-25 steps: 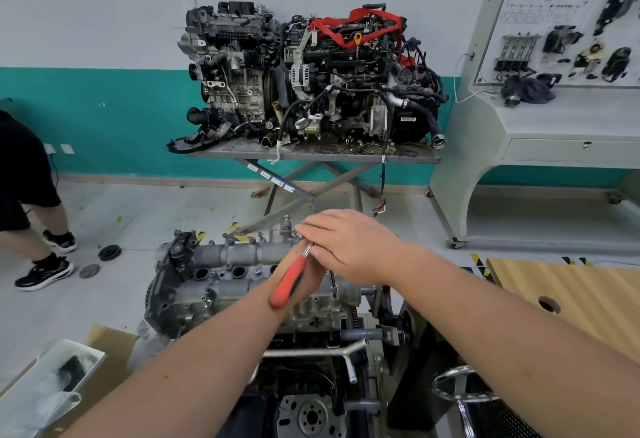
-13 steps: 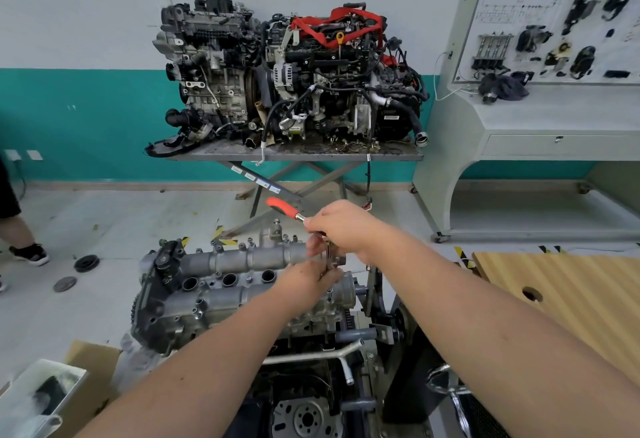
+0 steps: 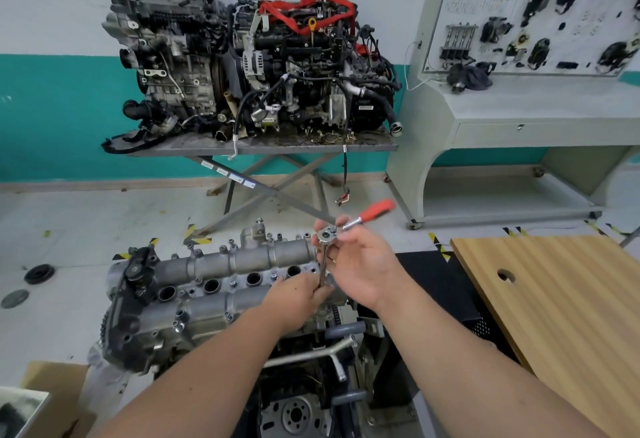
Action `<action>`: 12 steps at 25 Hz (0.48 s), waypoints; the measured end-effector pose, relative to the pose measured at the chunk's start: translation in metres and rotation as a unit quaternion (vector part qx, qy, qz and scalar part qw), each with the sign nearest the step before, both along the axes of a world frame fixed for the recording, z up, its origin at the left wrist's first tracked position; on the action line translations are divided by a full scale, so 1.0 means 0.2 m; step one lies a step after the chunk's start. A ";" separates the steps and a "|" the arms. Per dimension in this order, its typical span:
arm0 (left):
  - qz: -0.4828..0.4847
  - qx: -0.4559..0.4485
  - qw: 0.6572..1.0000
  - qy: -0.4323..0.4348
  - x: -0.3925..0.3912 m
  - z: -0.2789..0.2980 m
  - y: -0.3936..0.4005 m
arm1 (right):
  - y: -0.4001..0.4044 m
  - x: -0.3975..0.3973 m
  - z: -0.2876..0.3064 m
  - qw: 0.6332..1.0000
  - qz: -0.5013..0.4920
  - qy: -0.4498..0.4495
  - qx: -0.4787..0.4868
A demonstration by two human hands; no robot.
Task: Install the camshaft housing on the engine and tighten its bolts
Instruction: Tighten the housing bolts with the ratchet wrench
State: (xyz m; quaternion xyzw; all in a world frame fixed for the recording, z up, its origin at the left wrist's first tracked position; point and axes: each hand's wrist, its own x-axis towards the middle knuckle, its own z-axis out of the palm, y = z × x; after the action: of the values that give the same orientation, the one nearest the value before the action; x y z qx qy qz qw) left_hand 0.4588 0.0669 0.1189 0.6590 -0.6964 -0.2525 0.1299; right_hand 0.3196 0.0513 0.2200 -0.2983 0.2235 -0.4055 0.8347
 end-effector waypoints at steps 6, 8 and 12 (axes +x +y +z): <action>0.028 0.010 0.999 -0.025 0.00 -0.02 -0.01 | 0.00 -0.03 -0.08 0.948 -0.015 0.215 -0.233; 0.034 0.008 0.999 -0.025 -0.01 -0.01 0.00 | -0.04 -0.07 -0.08 0.871 -0.050 0.299 -0.387; 0.062 0.036 0.997 -0.043 -0.01 -0.02 -0.01 | -0.11 -0.11 -0.06 0.595 -0.008 0.394 -0.701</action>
State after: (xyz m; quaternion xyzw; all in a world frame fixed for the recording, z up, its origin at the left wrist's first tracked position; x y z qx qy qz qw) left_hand 0.4572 0.0648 0.1151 0.7153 -0.6498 -0.2403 0.0917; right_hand 0.2985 0.0285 0.2078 -0.9203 0.1798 -0.2868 0.1961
